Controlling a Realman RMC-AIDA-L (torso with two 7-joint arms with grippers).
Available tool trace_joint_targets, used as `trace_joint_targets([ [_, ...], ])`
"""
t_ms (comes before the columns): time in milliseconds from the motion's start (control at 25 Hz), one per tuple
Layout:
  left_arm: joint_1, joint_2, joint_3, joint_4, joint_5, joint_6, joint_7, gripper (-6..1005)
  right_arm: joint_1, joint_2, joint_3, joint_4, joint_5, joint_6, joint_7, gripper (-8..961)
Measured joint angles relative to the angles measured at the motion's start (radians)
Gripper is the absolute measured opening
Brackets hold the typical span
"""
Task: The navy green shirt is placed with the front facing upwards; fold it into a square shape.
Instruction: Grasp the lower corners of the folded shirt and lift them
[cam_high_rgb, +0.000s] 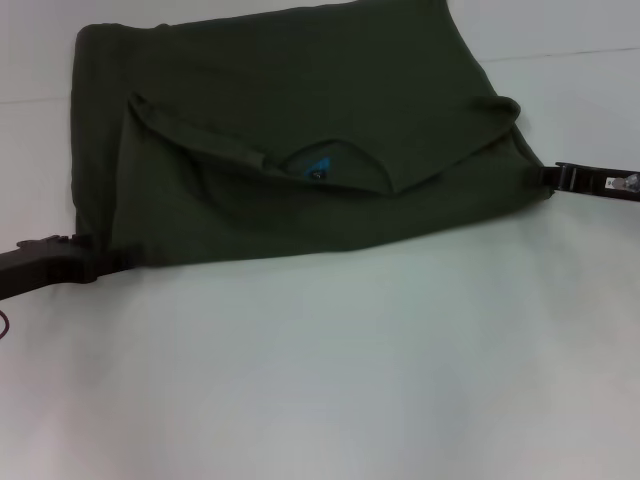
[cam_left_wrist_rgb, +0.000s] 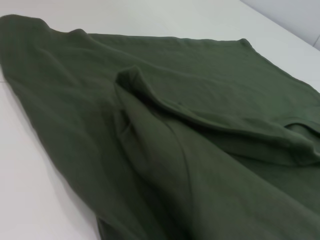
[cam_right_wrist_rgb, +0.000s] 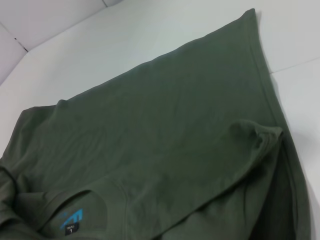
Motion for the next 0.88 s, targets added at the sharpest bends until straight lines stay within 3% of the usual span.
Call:
trace_joint_targets([
  [560, -0.013, 0.004, 0.009, -0.009, 0.000, 0.074, -0.002, 884, 0.003, 0.000, 0.002, -0.002, 0.001, 0.000, 0.000, 32],
  [880, -0.017, 0.003, 0.010, -0.011, 0.000, 0.036, -0.001, 868, 0.001, 0.000, 0.001, 0.002, 0.010, 0.000, -0.003, 32],
])
